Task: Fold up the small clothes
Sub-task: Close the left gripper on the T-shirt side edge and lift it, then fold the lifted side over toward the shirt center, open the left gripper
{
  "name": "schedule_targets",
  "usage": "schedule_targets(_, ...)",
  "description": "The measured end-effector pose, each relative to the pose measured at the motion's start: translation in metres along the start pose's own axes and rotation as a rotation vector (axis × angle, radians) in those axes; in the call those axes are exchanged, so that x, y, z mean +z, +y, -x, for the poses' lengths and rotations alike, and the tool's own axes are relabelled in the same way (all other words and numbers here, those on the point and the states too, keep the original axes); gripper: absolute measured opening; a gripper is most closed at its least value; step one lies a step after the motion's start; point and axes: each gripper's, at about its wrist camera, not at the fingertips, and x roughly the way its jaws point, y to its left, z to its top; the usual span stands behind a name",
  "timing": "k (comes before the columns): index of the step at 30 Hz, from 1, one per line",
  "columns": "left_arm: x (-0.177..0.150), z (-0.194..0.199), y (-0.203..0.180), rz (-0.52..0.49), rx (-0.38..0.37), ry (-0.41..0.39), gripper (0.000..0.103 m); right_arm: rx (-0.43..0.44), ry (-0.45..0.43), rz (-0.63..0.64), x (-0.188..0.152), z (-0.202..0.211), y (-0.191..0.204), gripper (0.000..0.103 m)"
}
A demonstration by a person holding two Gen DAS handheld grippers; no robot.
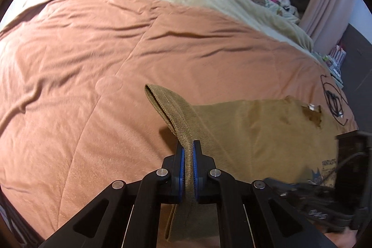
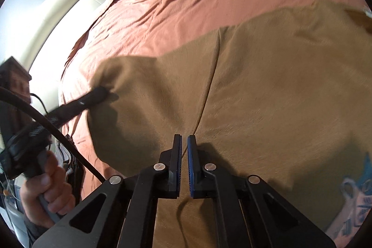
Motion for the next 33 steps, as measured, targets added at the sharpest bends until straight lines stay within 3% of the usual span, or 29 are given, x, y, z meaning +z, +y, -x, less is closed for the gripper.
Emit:
schedule_targets(7,0.010,0.014,-0.022,-0.026,-0.045,-0.014,0.006,0.001,0.026,-0.071,0.004,-0.014,-0.017,0.001)
schedule_targets(13,0.016,0.026,-0.052,-0.074,-0.083,-0.021,0.006,0.019,-0.003,-0.063,0.011,0.020,-0.024,0.003)
schedule_targets(16,0.016,0.028,-0.068,-0.089,-0.099,-0.020,0.006,-0.004,-0.028,-0.053,0.011,0.038,-0.026,0.018)
schedule_targets(18,0.014,0.028,-0.079,-0.104,-0.107,-0.015,0.006,-0.018,-0.053,-0.063,0.010,0.050,-0.029,0.035)
schedule_targets(20,0.012,0.028,-0.087,-0.113,-0.115,-0.009,0.006,-0.027,-0.085,-0.079,0.008,0.065,-0.036,0.039)
schedule_targets(33,-0.003,0.018,-0.150,-0.171,-0.184,0.030,0.006,-0.035,-0.134,-0.114,-0.011,0.122,-0.065,0.040)
